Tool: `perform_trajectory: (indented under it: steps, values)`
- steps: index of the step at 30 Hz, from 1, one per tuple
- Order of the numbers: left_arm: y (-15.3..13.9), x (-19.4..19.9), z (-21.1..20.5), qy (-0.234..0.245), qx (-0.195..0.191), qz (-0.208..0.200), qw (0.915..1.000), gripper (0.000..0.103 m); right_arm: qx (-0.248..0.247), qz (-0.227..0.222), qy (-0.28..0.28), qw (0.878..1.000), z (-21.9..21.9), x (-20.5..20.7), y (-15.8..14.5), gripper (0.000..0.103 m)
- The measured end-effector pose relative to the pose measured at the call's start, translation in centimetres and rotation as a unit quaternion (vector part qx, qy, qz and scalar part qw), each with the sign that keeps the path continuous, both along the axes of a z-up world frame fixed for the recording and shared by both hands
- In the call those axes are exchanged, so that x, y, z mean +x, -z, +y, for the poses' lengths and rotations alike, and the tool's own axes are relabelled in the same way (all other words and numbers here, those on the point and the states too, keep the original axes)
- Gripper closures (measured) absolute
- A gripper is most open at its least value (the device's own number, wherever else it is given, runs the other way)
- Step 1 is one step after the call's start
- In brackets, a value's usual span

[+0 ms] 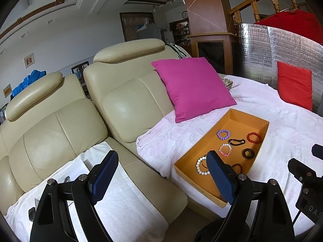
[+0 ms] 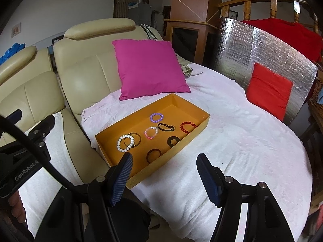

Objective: Organize jewelry

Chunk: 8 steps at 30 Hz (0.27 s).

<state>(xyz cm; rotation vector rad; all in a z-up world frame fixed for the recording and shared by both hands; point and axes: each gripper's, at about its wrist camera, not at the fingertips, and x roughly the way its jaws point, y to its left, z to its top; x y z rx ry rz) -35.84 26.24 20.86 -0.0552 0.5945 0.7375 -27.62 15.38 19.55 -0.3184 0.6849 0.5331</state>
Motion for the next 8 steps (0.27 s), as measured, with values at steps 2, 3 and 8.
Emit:
perform_trajectory:
  steps: [2,3,8]
  values:
    - [0.1,0.2,-0.1,0.0,0.004,0.002,1.0,0.014,0.001,0.002,-0.001,1.0,0.2,0.3,0.1,0.033]
    - [0.2,0.3,-0.1,0.005,0.008,0.0,1.0,0.014,0.002,0.002,-0.001,1.0,0.2,0.5,0.2,0.033]
    - [-0.2,2.4,-1.5,0.022,0.015,-0.002,0.9996,0.014,0.025,0.009,0.015,1.0,-1.3,2.0,0.7,0.033]
